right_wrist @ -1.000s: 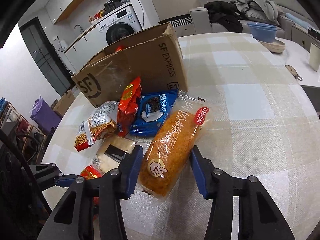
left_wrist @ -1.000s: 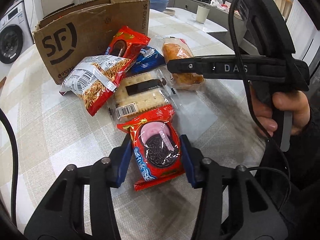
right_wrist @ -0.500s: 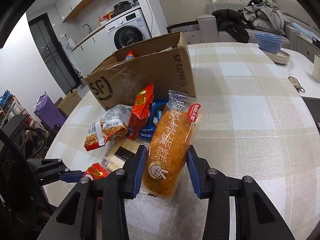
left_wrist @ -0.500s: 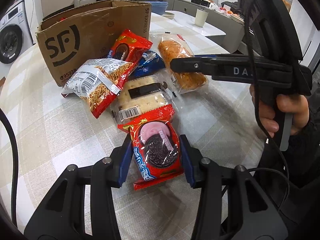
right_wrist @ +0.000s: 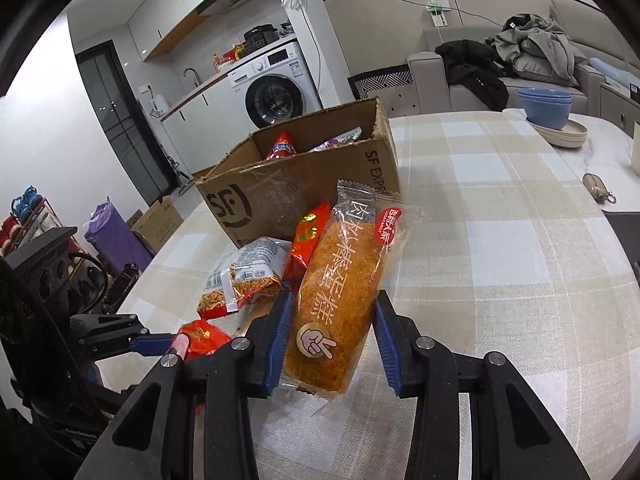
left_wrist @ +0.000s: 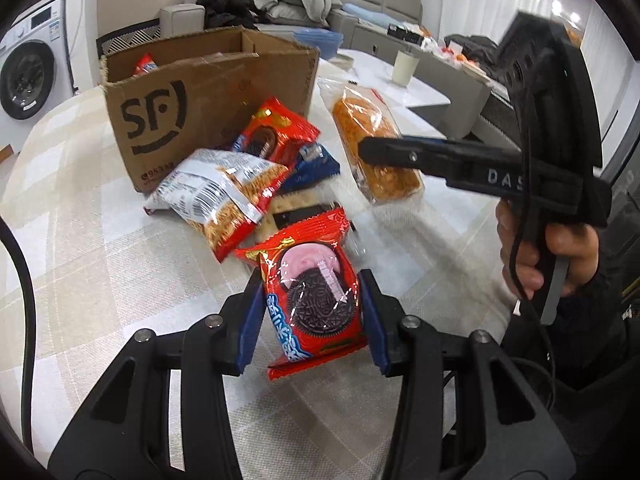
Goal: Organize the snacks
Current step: 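Lift the Oreo pack and bread loaf with both grippers and carry them over the box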
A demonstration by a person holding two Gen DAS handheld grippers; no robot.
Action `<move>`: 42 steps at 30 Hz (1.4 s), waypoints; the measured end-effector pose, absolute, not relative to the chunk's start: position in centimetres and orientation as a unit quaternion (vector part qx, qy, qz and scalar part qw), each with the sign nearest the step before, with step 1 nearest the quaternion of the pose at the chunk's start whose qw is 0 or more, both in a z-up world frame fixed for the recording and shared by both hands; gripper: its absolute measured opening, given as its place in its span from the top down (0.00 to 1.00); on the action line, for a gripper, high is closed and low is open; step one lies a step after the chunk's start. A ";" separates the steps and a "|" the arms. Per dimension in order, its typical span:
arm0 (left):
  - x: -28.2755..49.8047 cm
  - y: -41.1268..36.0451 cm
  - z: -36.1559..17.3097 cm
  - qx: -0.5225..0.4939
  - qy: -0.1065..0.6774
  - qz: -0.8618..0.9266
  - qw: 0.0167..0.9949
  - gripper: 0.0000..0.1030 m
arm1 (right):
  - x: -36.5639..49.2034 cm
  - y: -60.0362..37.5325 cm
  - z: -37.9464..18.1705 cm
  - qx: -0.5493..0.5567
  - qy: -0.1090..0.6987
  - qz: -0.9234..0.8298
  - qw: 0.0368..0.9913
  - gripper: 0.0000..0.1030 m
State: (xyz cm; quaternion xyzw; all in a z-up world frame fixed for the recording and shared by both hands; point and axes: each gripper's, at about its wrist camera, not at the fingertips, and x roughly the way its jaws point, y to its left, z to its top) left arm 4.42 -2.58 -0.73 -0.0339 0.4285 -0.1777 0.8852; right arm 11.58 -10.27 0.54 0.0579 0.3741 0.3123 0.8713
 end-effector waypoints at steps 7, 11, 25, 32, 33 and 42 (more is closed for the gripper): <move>4.5 -1.1 1.0 -0.063 0.398 -0.164 0.900 0.60 | 10.8 -9.6 1.1 0.047 0.364 0.319 0.874 0.61; 4.8 -0.4 1.7 -0.066 0.387 -0.144 0.908 0.60 | 10.5 -9.4 1.4 0.035 0.357 0.315 0.879 0.61; 7.0 1.9 4.6 -0.078 0.354 -0.097 0.927 0.60 | 10.1 -8.8 3.3 -0.003 0.322 0.293 0.900 0.61; 8.1 2.1 5.7 -0.078 0.345 -0.081 0.932 0.60 | 10.7 -8.3 4.1 -0.005 0.311 0.297 0.903 0.61; 8.3 2.2 5.9 -0.079 0.344 -0.079 0.932 0.60 | 10.8 -8.2 4.2 -0.005 0.310 0.298 0.903 0.61; 9.9 2.0 7.1 -0.078 0.333 -0.061 0.938 0.60 | 12.1 -7.9 5.4 -0.004 0.299 0.299 0.906 0.61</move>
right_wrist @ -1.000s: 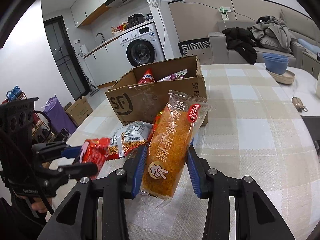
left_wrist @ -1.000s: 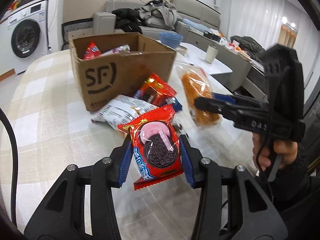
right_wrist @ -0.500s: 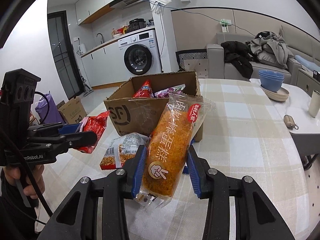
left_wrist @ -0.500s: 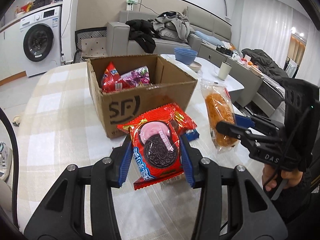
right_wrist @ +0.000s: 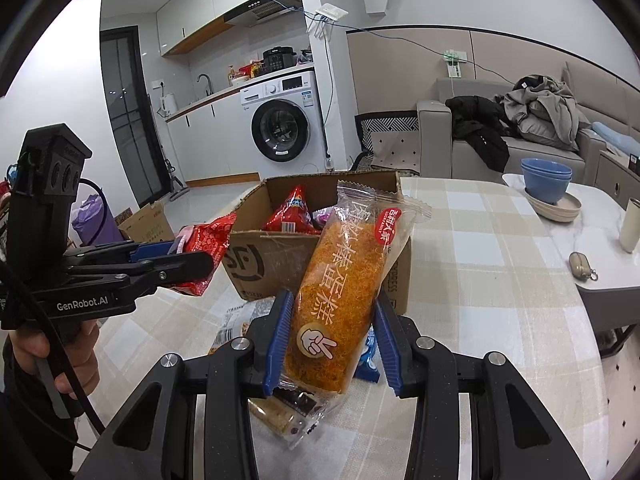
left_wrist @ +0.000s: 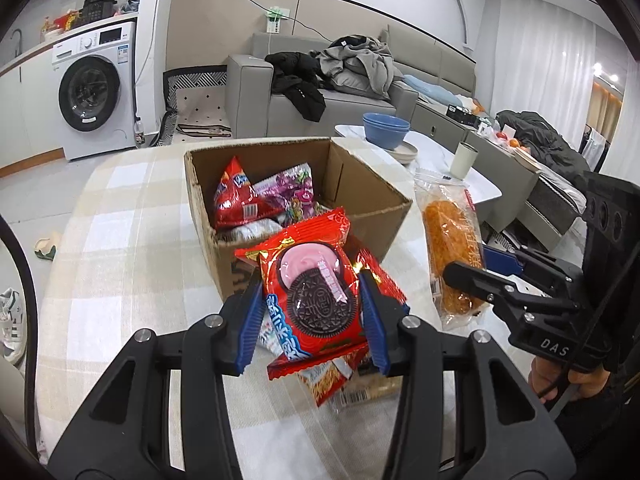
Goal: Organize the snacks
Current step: 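Lift the Oreo pack and bread loaf with both grippers and carry them over the box, then lower the Oreo pack into the box and open the left gripper while the right releases the bread loaf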
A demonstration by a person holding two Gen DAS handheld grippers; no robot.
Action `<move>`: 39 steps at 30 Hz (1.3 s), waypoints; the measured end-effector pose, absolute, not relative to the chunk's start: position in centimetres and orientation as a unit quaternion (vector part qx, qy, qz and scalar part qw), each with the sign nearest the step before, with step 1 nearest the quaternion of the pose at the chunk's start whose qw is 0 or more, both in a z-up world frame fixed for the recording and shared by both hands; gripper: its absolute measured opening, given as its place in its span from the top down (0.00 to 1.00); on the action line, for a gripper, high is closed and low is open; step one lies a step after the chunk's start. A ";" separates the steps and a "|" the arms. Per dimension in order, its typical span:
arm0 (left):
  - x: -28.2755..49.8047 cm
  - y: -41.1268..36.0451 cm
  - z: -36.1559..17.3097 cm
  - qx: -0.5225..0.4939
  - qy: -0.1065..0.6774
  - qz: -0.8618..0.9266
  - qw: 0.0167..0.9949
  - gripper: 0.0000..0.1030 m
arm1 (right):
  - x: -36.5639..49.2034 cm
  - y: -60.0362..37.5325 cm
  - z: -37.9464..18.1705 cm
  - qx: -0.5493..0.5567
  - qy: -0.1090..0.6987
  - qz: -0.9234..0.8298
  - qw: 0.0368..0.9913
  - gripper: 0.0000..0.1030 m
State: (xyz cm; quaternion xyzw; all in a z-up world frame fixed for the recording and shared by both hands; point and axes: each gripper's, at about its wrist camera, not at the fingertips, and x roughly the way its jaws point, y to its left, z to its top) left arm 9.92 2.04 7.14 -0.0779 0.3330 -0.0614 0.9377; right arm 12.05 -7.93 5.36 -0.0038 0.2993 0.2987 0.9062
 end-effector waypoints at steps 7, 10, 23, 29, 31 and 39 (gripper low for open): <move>12.0 1.5 7.7 -0.071 0.333 -0.051 0.939 0.60 | 13.4 -8.0 6.3 0.001 0.294 0.298 0.908 0.61; 13.0 1.2 8.1 -0.066 0.330 -0.046 0.940 0.60 | 14.0 -8.1 6.5 0.004 0.293 0.297 0.909 0.61; 15.9 1.1 9.1 -0.045 0.321 -0.015 0.946 0.60 | 16.2 -7.6 7.5 0.017 0.284 0.301 0.910 0.61; 17.0 1.4 8.9 -0.045 0.323 -0.010 0.945 0.60 | 16.8 -7.2 7.7 0.020 0.283 0.302 0.910 0.61; 17.3 1.6 8.8 -0.046 0.323 -0.009 0.945 0.60 | 17.1 -7.1 7.8 0.019 0.283 0.303 0.910 0.61; 18.5 2.0 8.7 -0.051 0.324 -0.003 0.945 0.60 | 18.3 -6.6 8.0 0.024 0.281 0.310 0.908 0.61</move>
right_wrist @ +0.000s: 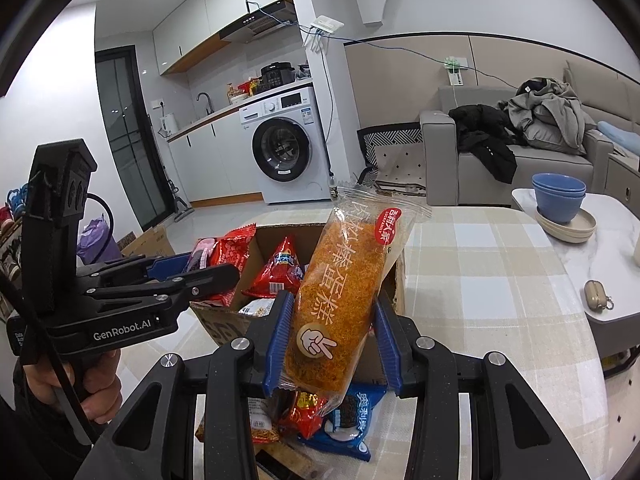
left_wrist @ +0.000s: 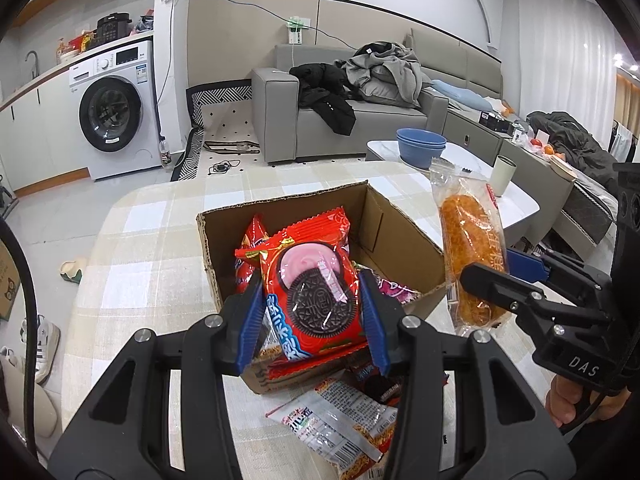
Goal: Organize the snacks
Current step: 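Lower the Oreo pack into the box and open the left gripper while the right releases the bread loaf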
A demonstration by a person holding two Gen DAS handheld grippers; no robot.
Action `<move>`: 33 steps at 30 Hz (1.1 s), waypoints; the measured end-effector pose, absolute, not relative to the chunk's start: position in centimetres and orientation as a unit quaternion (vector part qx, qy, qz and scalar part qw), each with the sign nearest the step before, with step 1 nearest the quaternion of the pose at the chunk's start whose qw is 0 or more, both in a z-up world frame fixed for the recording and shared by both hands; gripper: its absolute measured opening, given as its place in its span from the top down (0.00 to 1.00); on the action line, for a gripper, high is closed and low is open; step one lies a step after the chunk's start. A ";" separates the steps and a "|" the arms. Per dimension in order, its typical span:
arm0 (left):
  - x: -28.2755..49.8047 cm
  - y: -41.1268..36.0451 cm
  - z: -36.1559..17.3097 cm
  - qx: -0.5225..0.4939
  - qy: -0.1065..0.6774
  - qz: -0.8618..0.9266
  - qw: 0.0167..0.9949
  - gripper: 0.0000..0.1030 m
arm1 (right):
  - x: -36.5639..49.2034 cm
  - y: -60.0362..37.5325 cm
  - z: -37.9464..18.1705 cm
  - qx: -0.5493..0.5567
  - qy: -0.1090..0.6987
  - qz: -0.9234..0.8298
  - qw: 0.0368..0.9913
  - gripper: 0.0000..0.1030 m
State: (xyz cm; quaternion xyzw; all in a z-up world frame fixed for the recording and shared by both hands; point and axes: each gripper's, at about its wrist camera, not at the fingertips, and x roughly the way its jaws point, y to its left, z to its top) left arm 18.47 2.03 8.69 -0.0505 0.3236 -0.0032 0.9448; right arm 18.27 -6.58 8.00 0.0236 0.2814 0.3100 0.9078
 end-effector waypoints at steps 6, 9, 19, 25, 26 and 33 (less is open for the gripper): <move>19.7 2.6 8.6 -0.056 0.324 -0.001 0.944 0.60 | 19.2 -5.6 8.1 0.026 0.284 0.313 0.906 0.61; 20.3 2.9 8.5 -0.059 0.325 0.001 0.944 0.60 | 19.6 -5.2 7.9 0.027 0.286 0.316 0.904 0.61; 22.8 3.8 7.4 -0.068 0.334 0.003 0.940 0.60 | 20.8 -3.5 7.6 0.025 0.284 0.326 0.901 0.61; 24.1 4.0 6.4 -0.069 0.345 0.001 0.936 0.60 | 21.5 -2.8 7.5 0.019 0.287 0.321 0.902 0.61; 24.2 3.9 6.3 -0.069 0.347 0.000 0.935 0.59 | 21.5 -2.7 7.5 0.019 0.288 0.321 0.902 0.61; 24.2 3.6 6.1 -0.060 0.350 -0.009 0.935 0.56 | 21.3 -3.9 7.7 0.018 0.288 0.303 0.908 0.51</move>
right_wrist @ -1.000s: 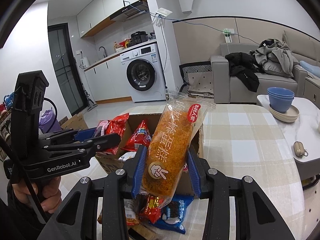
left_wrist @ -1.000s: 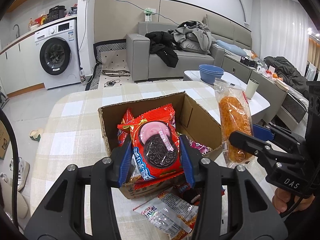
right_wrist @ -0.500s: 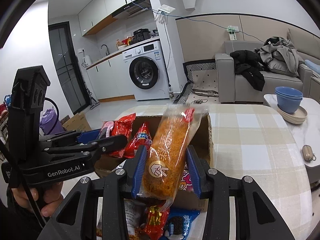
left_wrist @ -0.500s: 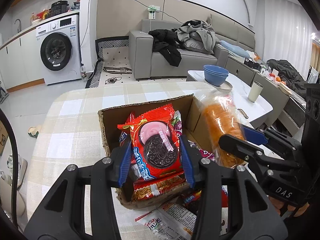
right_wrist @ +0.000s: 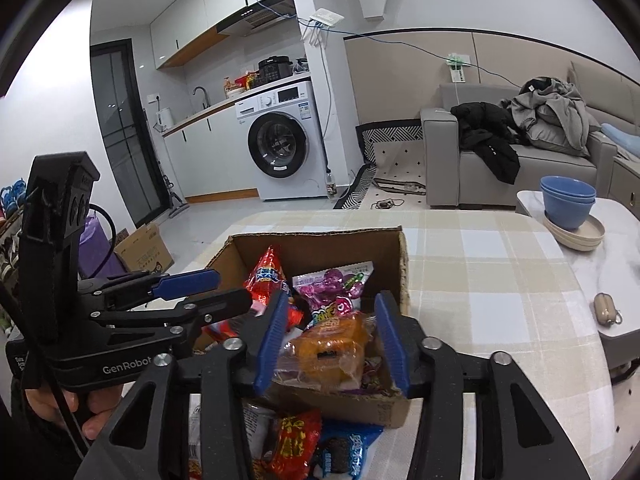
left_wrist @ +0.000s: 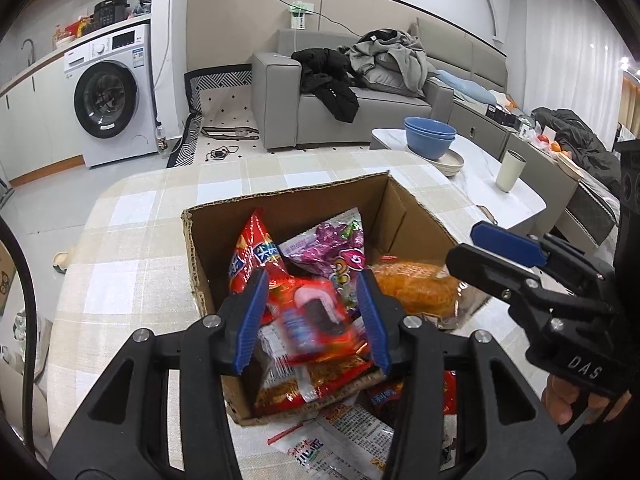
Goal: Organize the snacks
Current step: 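Lower the Oreo pack into the box and open the left gripper while the right releases the bread loaf, then move both open grippers back toward the remaining snacks beside the box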
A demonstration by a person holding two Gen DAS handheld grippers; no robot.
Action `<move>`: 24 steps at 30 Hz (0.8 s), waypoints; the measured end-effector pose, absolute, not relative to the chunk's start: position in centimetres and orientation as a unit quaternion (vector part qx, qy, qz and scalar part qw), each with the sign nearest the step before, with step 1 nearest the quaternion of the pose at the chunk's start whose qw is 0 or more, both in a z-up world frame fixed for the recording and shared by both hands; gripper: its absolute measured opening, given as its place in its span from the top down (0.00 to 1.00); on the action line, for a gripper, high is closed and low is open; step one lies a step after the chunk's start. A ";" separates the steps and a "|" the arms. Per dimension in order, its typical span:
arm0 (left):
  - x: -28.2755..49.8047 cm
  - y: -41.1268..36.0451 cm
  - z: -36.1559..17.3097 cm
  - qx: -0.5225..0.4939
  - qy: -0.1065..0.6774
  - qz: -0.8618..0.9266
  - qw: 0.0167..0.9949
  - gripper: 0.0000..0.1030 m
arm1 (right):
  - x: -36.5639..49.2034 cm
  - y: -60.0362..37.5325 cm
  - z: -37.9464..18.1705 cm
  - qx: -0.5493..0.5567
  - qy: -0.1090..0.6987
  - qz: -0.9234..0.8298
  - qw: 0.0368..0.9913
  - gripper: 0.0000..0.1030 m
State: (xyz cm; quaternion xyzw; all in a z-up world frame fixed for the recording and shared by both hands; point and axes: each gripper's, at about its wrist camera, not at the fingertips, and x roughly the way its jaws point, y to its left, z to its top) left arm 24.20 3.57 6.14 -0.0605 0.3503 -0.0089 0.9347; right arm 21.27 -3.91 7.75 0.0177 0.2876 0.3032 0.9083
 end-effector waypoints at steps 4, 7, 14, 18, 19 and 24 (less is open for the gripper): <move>23.2 3.6 6.5 -0.061 0.350 -0.007 0.935 0.27 | 20.9 -5.3 7.9 0.024 0.293 0.291 0.910 0.31; 21.8 3.7 7.0 -0.068 0.344 -0.005 0.937 0.19 | 20.2 -6.6 7.8 0.040 0.289 0.289 0.912 0.13; 18.4 4.0 7.7 -0.075 0.331 0.002 0.940 0.01 | 18.3 -8.5 7.0 0.053 0.300 0.276 0.912 0.01; 16.4 3.8 7.5 -0.074 0.332 0.006 0.940 0.01 | 17.1 -9.2 6.0 0.048 0.307 0.271 0.911 0.01; 16.0 3.7 7.4 -0.073 0.334 0.006 0.940 0.01 | 16.8 -9.3 5.7 0.045 0.312 0.269 0.910 0.01; 13.9 3.4 6.2 -0.067 0.344 0.006 0.937 0.01 | 15.6 -9.8 3.9 0.042 0.340 0.269 0.900 0.01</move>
